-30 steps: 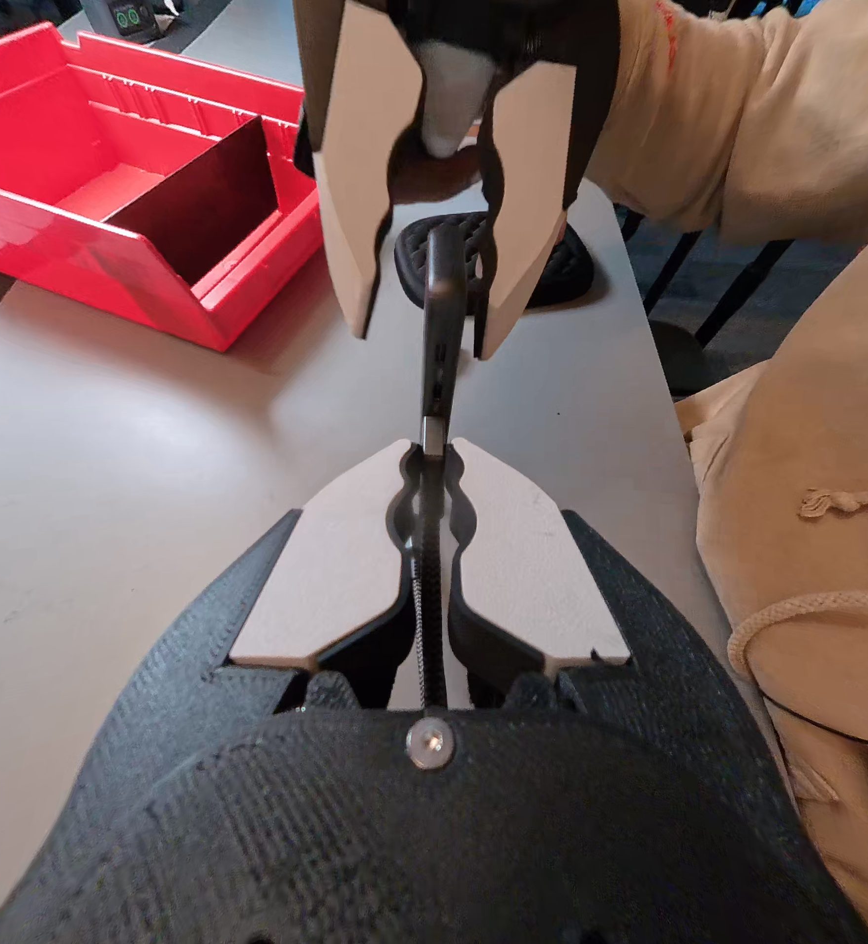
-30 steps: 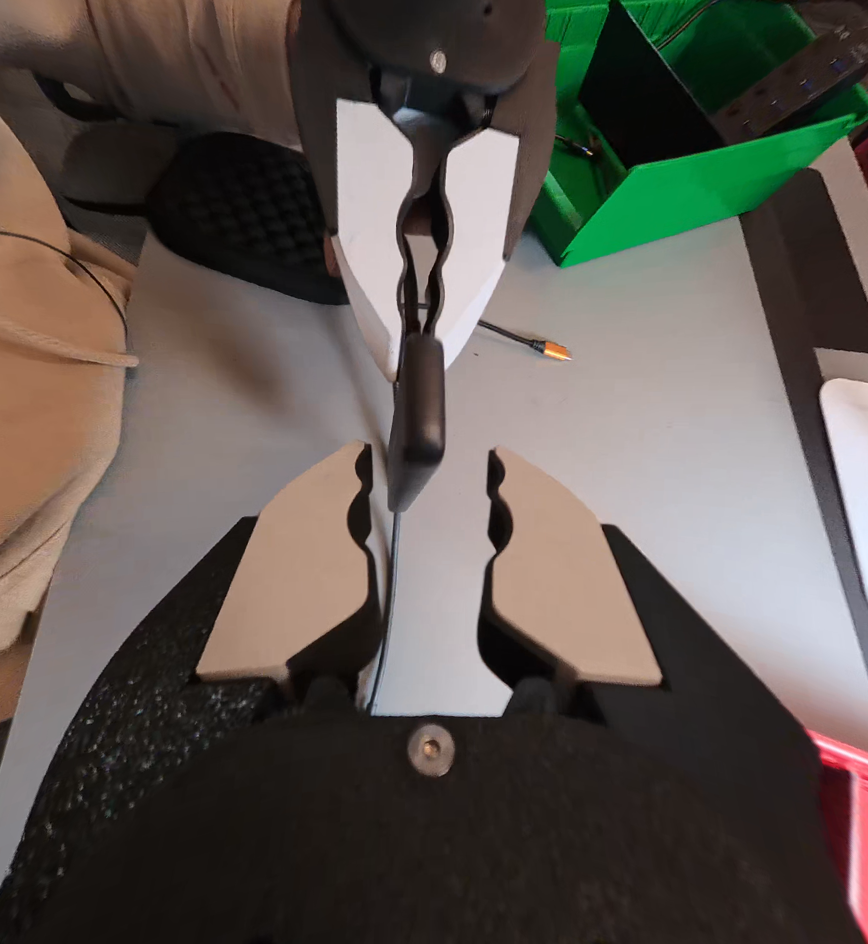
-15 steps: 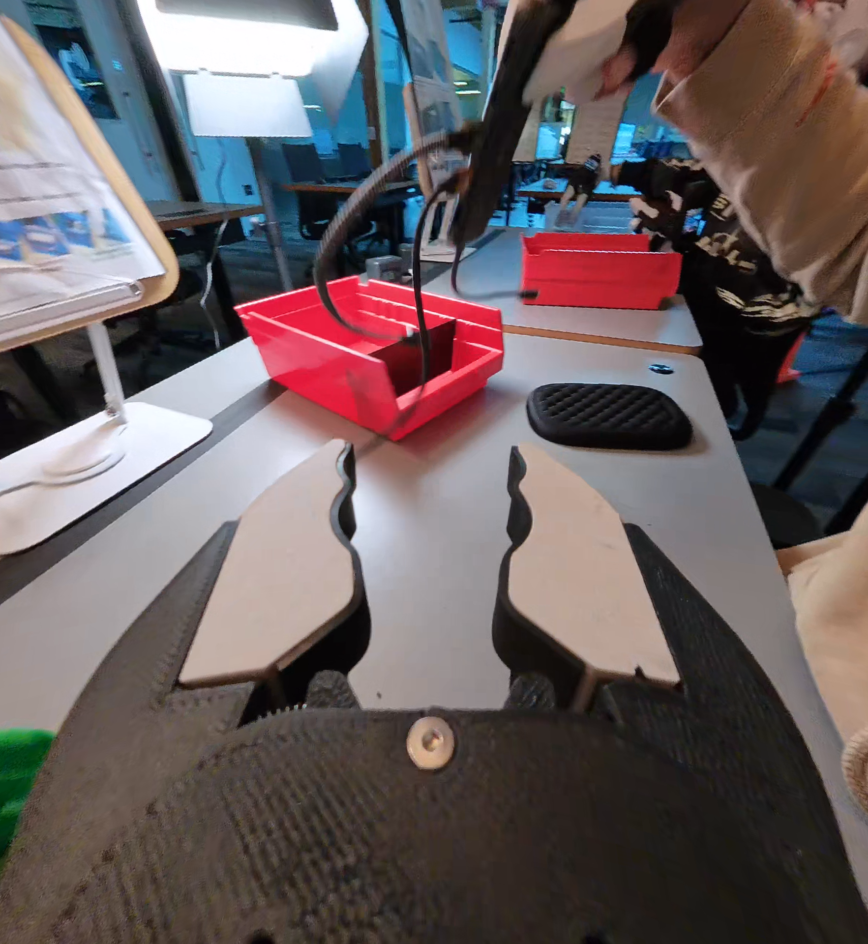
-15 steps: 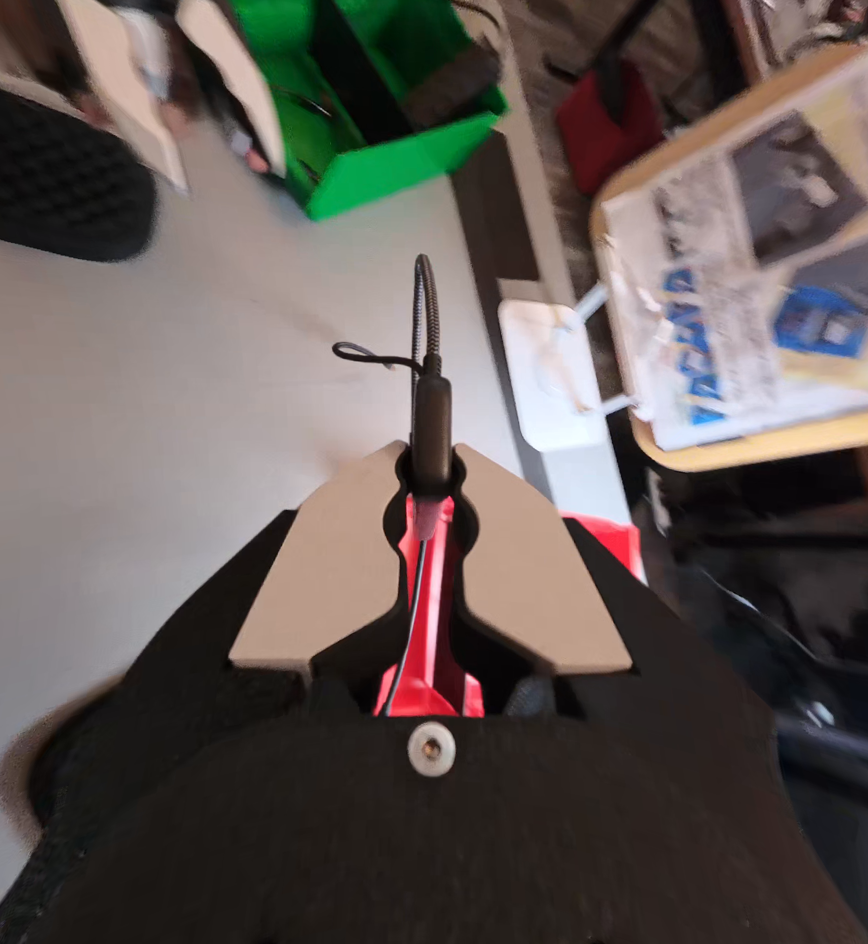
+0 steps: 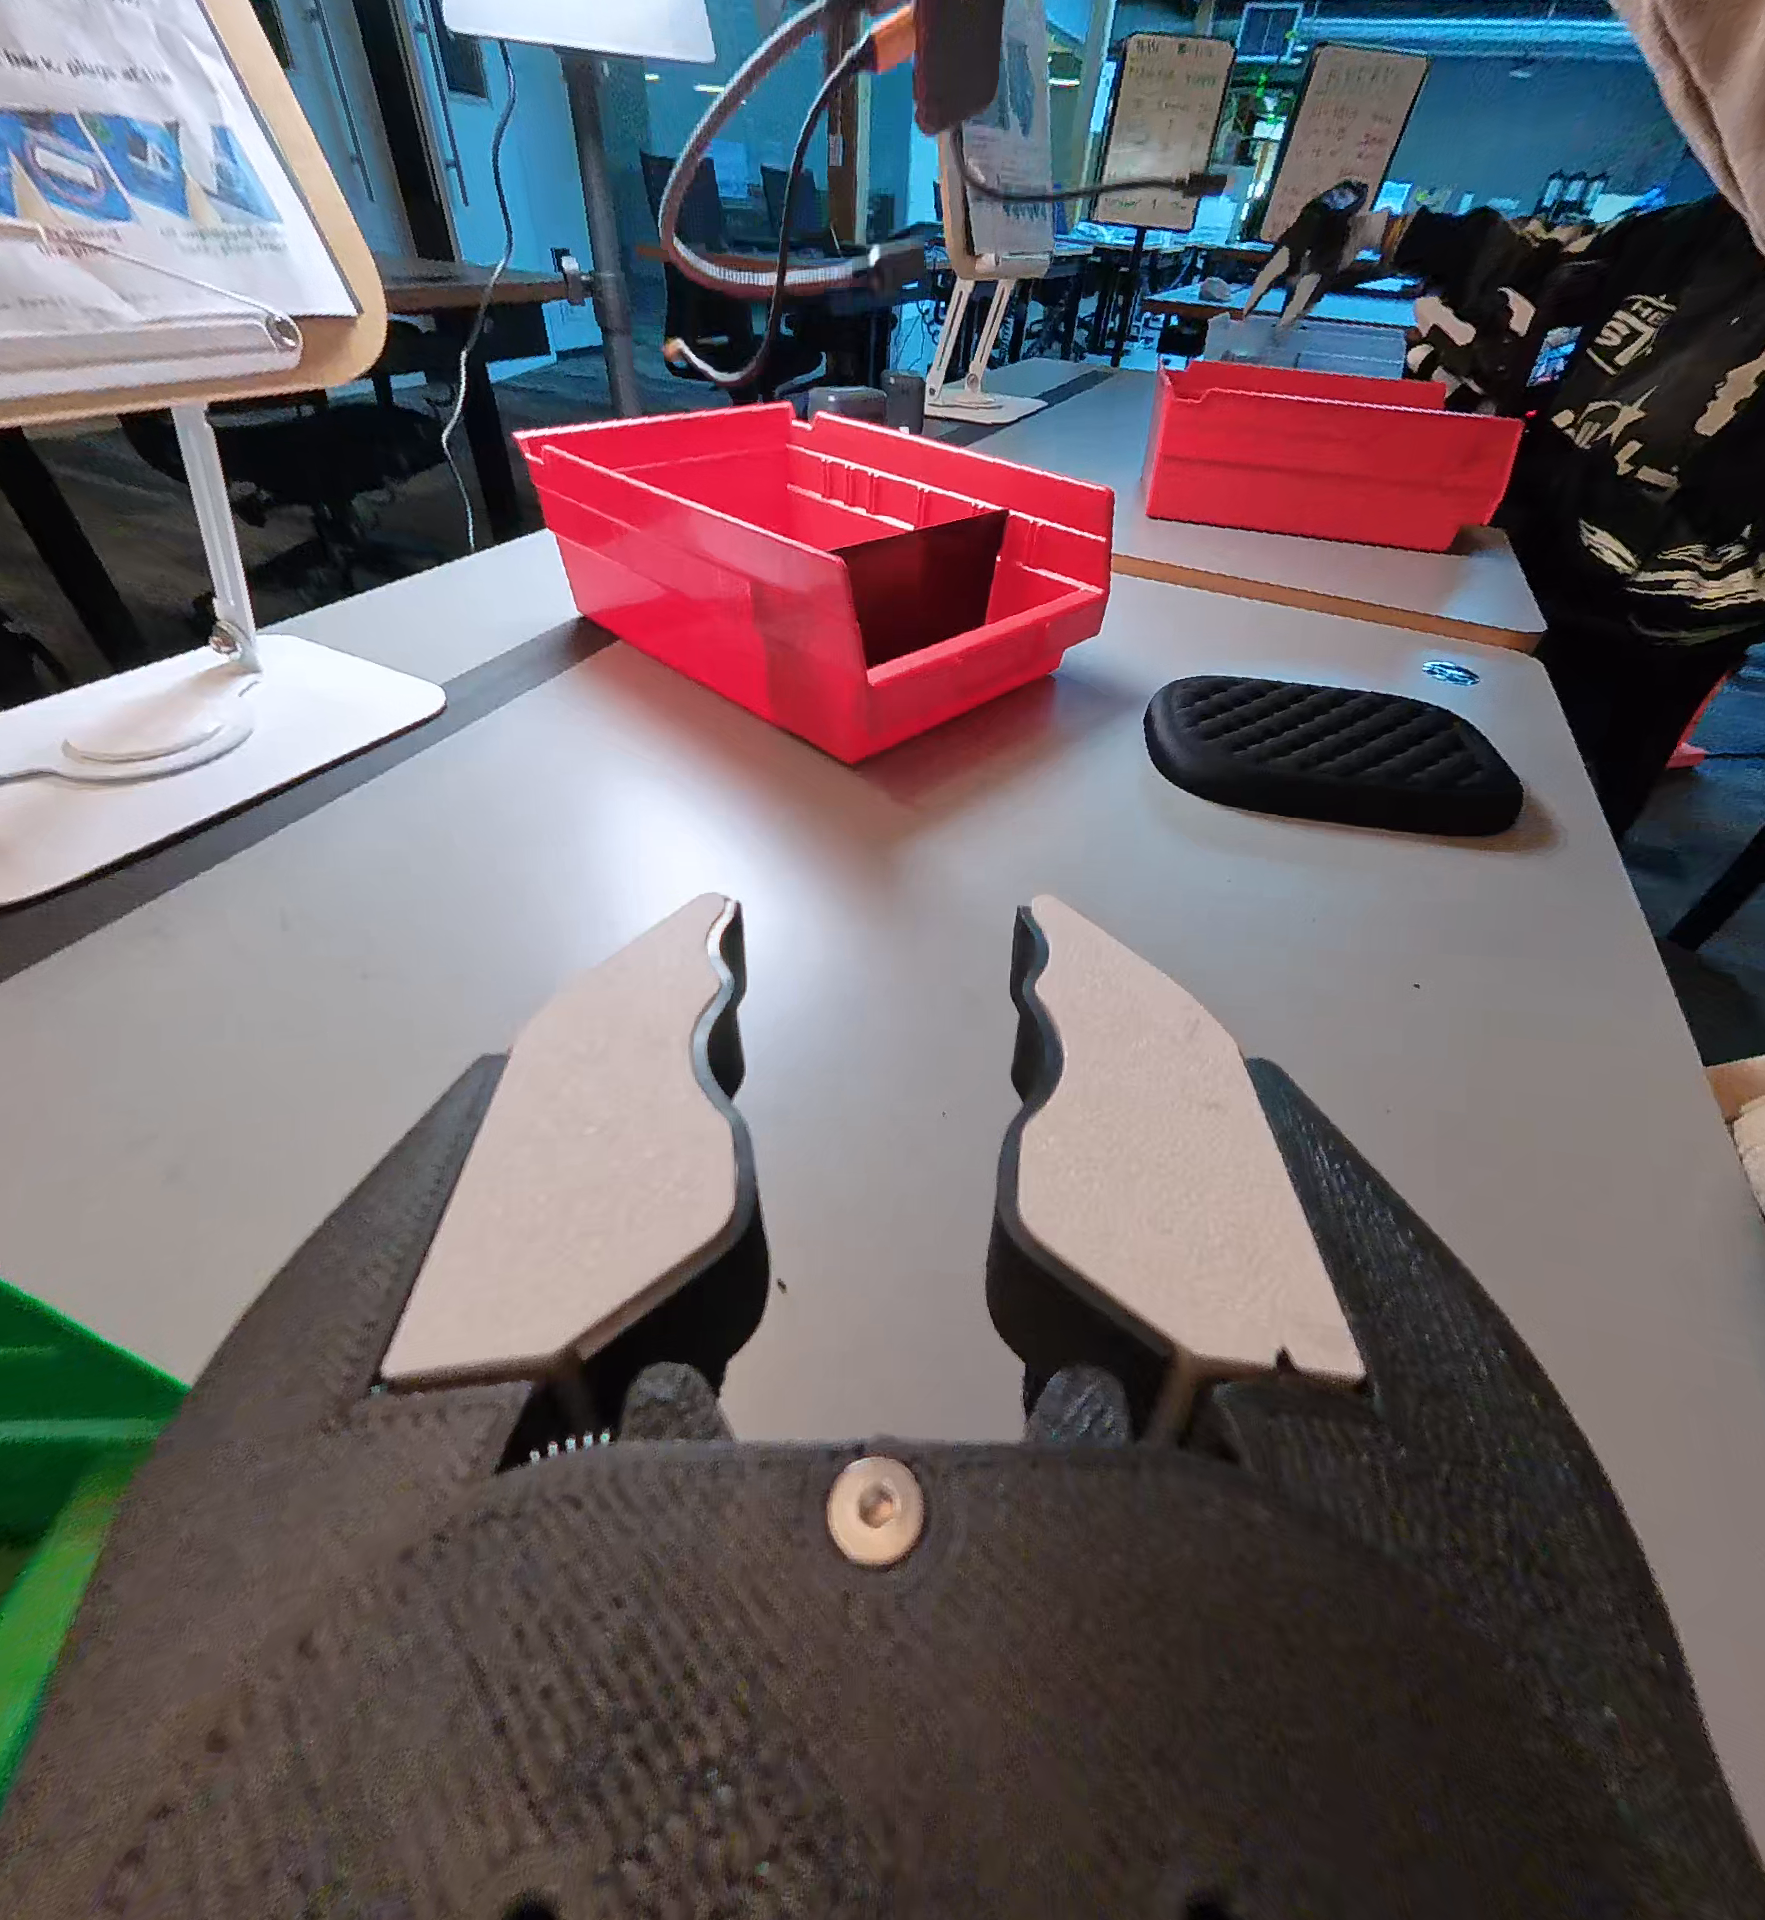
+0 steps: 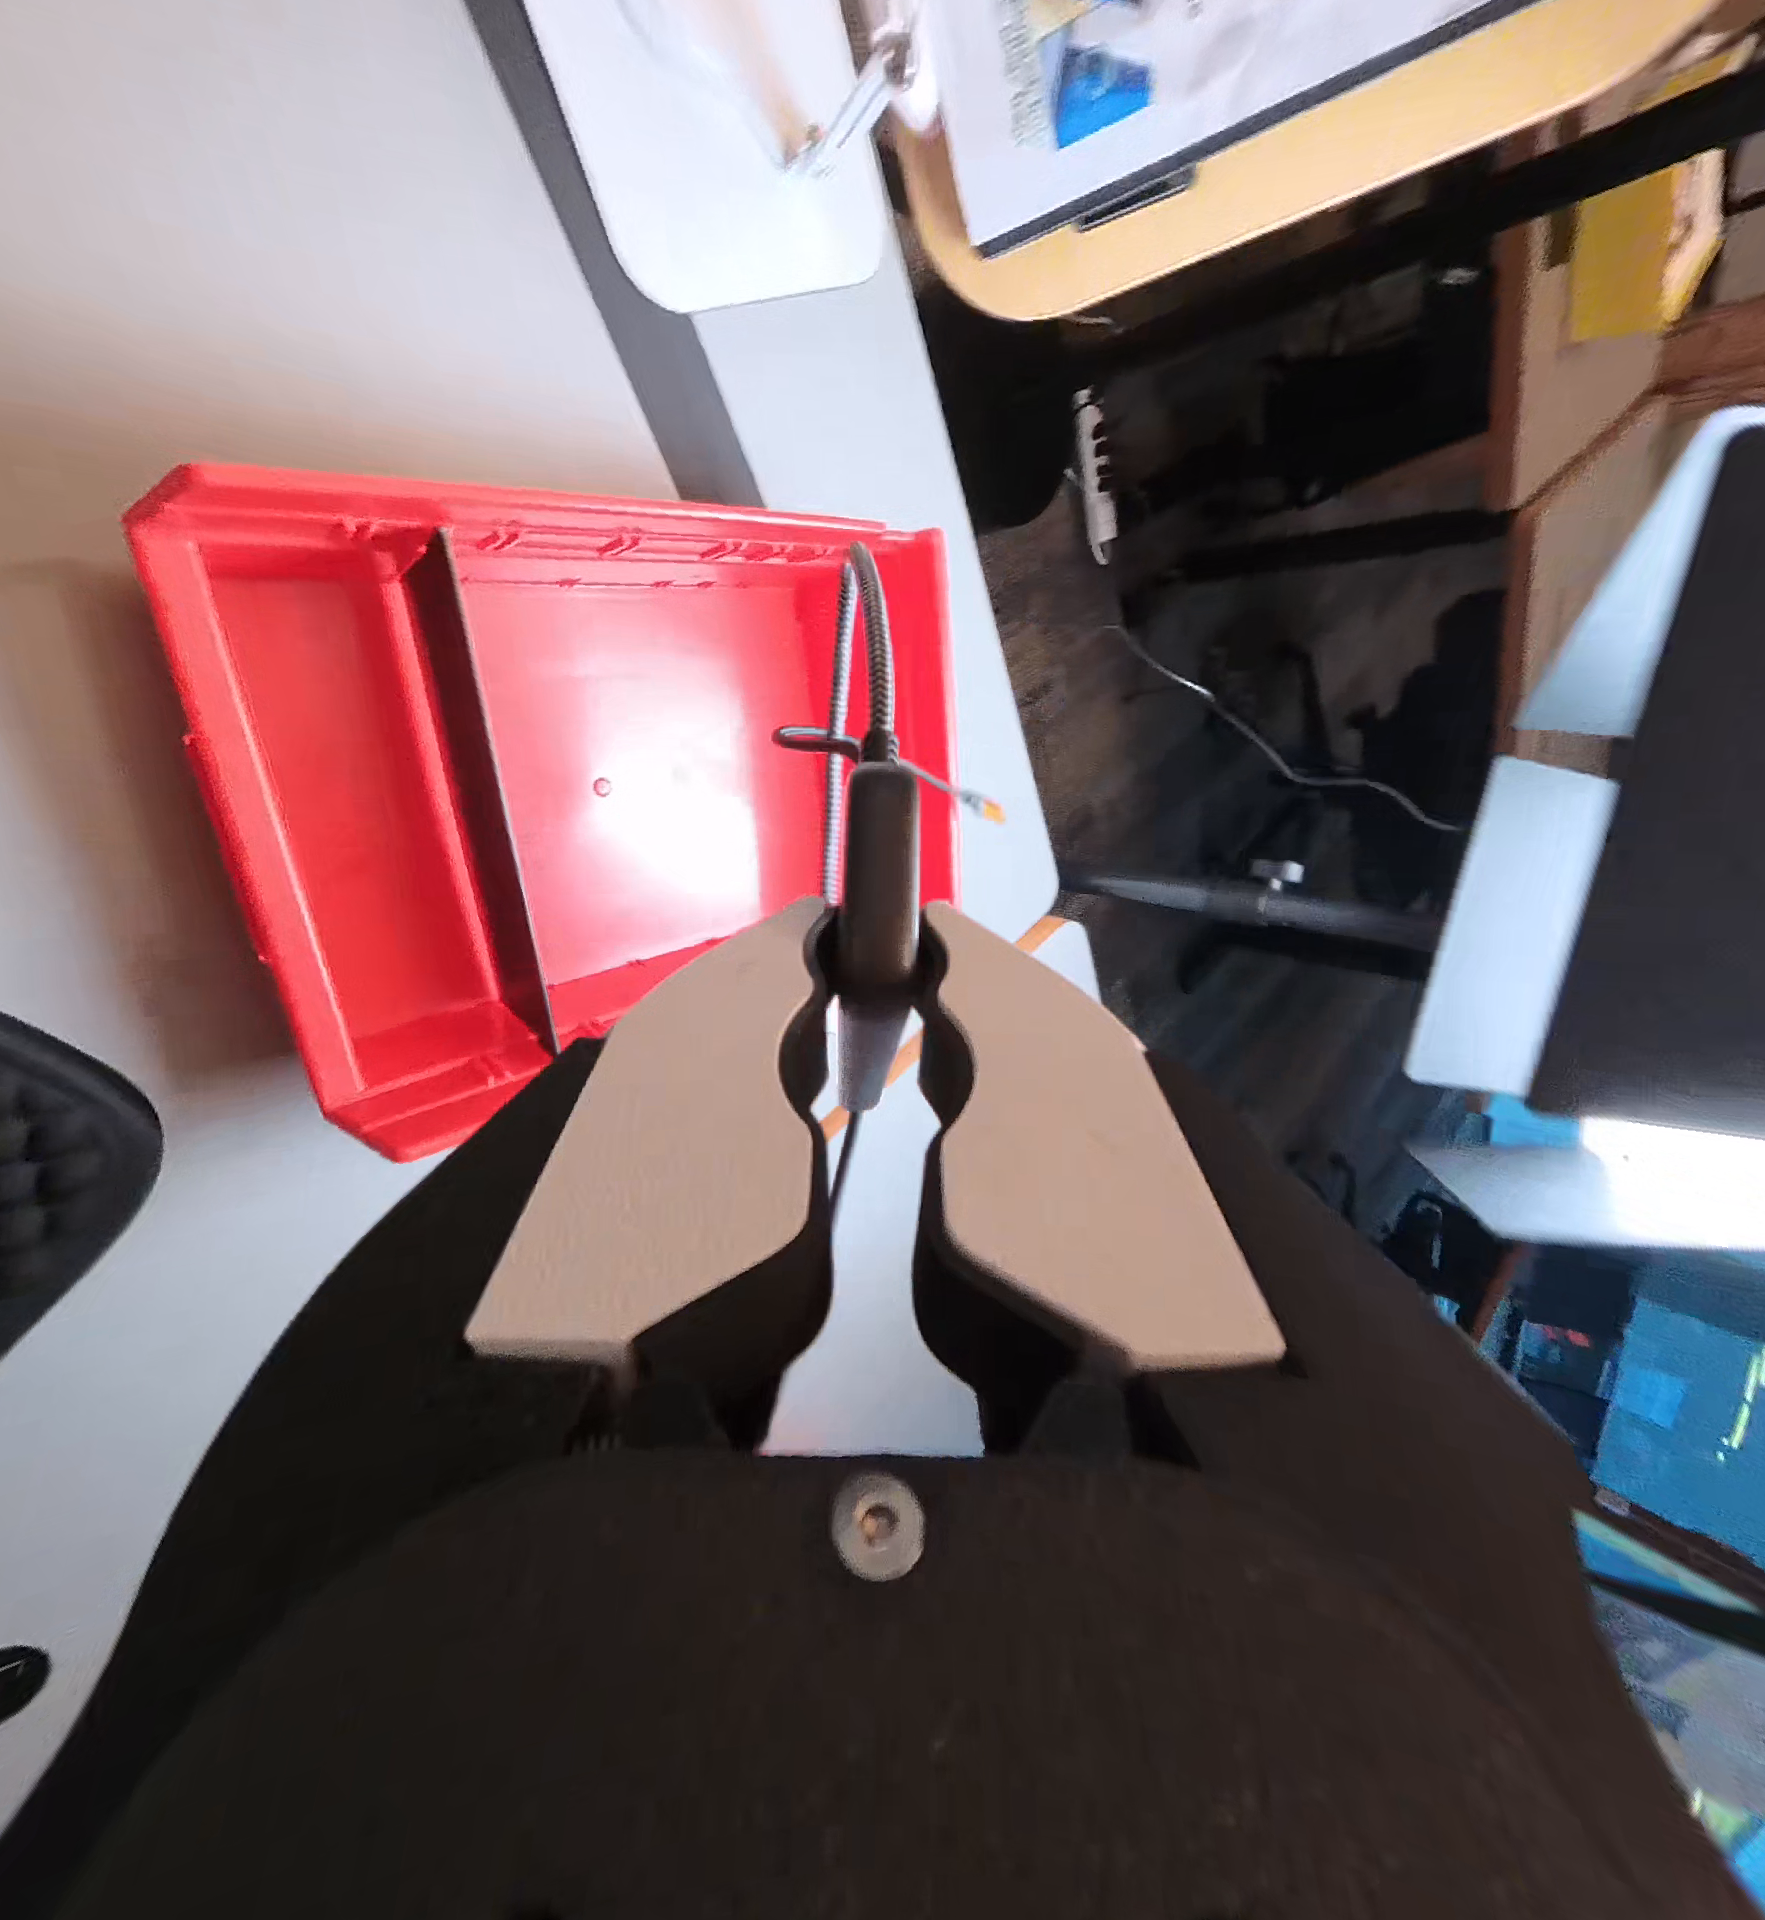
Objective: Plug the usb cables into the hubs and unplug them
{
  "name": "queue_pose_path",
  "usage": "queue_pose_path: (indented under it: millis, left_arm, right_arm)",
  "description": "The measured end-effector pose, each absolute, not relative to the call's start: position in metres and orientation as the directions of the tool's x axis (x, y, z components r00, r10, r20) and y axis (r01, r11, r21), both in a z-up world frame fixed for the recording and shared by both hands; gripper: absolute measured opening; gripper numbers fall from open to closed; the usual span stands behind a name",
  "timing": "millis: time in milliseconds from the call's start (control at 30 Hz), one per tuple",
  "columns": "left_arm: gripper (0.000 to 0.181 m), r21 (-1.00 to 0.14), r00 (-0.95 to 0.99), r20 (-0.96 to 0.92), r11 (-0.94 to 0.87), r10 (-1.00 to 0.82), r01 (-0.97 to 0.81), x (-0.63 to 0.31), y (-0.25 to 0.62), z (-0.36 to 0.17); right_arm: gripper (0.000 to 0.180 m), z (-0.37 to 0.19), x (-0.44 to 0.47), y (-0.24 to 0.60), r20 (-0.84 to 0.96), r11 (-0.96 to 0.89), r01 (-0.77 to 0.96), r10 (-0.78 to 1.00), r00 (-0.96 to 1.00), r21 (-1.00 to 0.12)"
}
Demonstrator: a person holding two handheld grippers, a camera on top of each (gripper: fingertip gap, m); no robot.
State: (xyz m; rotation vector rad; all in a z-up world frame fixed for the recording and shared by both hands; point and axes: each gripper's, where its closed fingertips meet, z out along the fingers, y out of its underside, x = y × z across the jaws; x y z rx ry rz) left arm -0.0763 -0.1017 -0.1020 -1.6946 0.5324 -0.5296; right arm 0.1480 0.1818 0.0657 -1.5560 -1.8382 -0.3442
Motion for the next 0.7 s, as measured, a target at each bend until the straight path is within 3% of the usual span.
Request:
queue_pose_path:
  millis: [33,200,433,700]
  left_arm:
    - [0.049,-0.982,0.79,0.061,-0.178,-0.61,-0.062,-0.076,-0.101,-0.104]
    - [0.049,-0.979,0.795,0.071,-0.197,-0.602,-0.062,-0.076,-0.099,-0.111]
    - [0.049,-0.976,0.803,0.088,-0.212,-0.589,-0.048,-0.082,-0.098,-0.118]
    - [0.052,-0.972,0.837,0.102,-0.231,-0.538,-0.03,-0.096,-0.093,-0.121]
  right_arm:
    - [0.013,0.052,0.142,0.187,0.638,0.249,0.944,0.768,-0.055,-0.218]
    - [0.013,-0.011,0.103,0.225,0.629,0.286,0.93,0.773,-0.082,-0.229]
    - [0.013,-0.09,0.08,0.267,0.531,0.191,0.895,0.845,0.059,-0.403]
    - [0.029,-0.145,0.089,0.242,0.47,0.167,0.908,0.882,0.037,-0.385]
